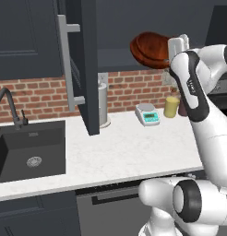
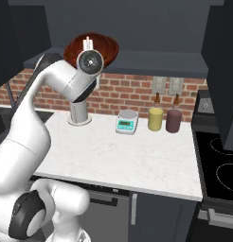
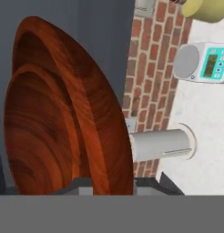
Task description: Pick up the bowls on the counter and stack them on top of one another in the open cabinet. Place the smaller bowl on top of the larger bowl.
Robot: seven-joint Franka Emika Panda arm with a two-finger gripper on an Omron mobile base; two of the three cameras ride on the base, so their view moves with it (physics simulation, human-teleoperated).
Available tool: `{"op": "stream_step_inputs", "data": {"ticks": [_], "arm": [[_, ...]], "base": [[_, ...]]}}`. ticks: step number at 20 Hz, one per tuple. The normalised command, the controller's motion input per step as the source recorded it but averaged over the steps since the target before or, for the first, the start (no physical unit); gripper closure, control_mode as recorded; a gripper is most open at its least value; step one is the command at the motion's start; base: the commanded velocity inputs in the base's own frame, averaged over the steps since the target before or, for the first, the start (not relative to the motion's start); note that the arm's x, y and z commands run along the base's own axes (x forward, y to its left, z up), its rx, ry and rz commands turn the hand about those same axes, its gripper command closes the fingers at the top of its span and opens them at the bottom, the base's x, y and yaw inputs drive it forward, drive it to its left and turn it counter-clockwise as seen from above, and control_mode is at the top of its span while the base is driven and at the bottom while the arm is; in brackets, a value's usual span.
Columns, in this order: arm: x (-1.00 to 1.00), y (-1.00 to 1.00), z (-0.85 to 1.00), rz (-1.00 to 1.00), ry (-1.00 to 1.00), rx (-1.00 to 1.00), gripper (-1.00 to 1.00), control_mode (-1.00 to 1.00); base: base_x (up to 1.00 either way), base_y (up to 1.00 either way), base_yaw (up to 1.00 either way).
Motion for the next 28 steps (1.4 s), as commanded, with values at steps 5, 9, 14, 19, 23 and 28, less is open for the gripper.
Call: {"op": "stream_step_inputs", "data": {"ticks": [5,9,14,19,23,28], "arm": [[0.85,0.0,0.0,0.0,0.21,-0.03,1.0,-1.0],[0.92,0.0,0.0,0.0,0.12,0.0,1.0,-1.0],[0.98,0.01,0.0,-0.02,0.02,0.0,1.0,-1.0],[1.0,0.13,0.0,-0.04,0.0,0.0,1.0,-1.0],[0.44,0.08,0.0,-0.05,0.0,0.0,-1.0,-1.0],[0.01,0.0,0.0,-0.01,0.0,0.0,-1.0,-1.0]], "base": [[0.0,0.0,0.0],[0.0,0.0,0.0],[0.0,0.0,0.0],[0.0,0.0,0.0],[0.0,0.0,0.0],[0.0,0.0,0.0]]}}
